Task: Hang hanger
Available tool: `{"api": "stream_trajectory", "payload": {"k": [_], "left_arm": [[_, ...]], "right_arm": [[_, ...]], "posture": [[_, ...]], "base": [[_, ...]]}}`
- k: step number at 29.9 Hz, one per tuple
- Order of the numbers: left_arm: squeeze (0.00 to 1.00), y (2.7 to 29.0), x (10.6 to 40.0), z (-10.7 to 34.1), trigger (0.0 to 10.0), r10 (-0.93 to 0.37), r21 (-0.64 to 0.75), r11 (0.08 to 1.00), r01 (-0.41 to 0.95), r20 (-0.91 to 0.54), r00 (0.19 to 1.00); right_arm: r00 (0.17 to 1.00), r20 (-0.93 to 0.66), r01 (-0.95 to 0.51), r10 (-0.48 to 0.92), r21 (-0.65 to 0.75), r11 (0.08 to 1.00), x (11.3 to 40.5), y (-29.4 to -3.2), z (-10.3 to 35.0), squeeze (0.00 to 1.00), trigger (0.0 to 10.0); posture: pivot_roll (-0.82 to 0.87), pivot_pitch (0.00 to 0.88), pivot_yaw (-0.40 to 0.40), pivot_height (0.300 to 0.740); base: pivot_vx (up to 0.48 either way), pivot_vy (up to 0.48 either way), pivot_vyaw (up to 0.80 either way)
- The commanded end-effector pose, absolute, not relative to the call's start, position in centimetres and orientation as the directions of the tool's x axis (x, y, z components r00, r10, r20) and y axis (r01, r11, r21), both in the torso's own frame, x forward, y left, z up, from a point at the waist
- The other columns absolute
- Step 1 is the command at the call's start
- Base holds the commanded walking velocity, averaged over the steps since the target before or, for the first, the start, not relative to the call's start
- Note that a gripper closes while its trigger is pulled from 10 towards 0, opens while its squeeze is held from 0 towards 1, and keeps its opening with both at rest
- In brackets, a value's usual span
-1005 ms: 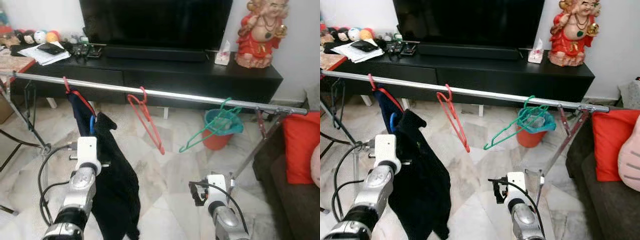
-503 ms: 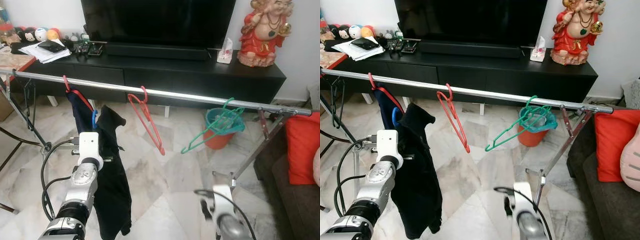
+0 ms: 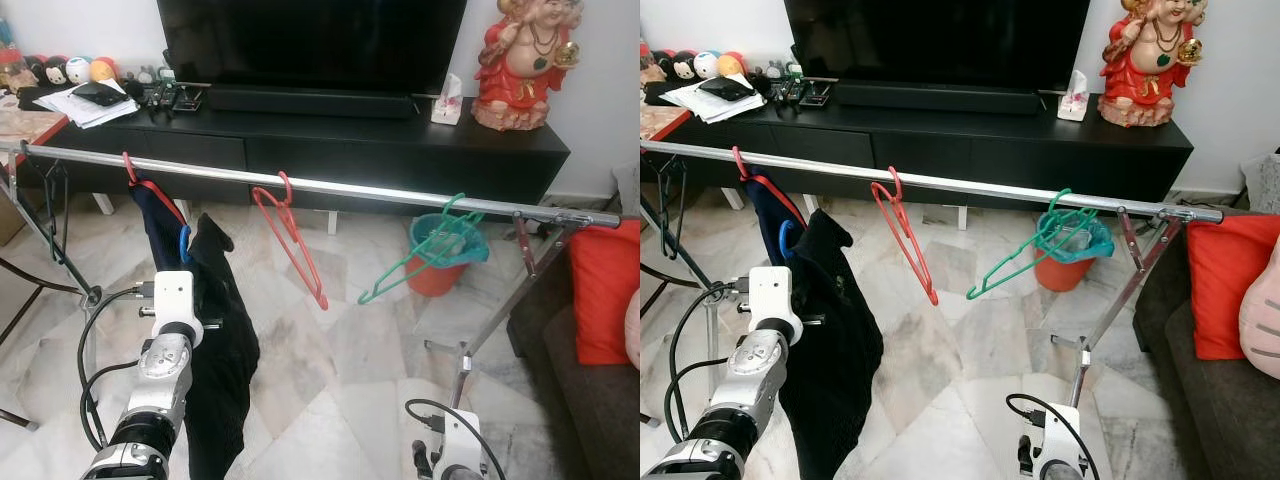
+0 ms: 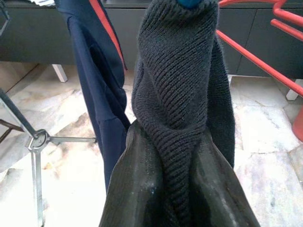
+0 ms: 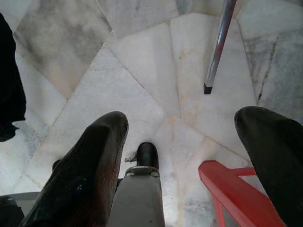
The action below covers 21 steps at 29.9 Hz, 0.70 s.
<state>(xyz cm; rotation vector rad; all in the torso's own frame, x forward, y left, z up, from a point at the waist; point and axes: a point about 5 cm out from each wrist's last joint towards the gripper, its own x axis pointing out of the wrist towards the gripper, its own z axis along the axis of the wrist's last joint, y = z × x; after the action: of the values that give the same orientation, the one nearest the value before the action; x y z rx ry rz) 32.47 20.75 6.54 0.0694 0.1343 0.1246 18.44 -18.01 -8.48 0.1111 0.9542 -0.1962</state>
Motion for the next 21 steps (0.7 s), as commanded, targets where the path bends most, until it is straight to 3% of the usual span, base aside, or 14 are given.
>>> {"api": "stream_trajectory", "payload": {"k": [1, 21], "left_arm": [[0.0, 20.99, 32.82, 7.58, 10.0, 0.136, 0.071, 0.989, -0.131, -0.075, 0.988], [0.0, 20.74, 32.77, 7.61, 10.0, 0.119, 0.063, 0.991, -0.115, -0.065, 0.991]], "right_arm": [[0.554, -0.823, 0.23, -0.123, 0.01, 0.973, 18.25, -18.27, -8.55, 0.0, 10.0], [0.545, -0.834, 0.212, -0.093, 0.03, 0.977, 17.62, -18.0, -8.87, 0.0, 10.0]], "posture": [[0.0, 0.0, -0.009, 0.74], [0.0, 0.0, -0.01, 0.74]], "base": [[0.0, 0.0, 0.0], [0.295, 0.0, 0.0]]}}
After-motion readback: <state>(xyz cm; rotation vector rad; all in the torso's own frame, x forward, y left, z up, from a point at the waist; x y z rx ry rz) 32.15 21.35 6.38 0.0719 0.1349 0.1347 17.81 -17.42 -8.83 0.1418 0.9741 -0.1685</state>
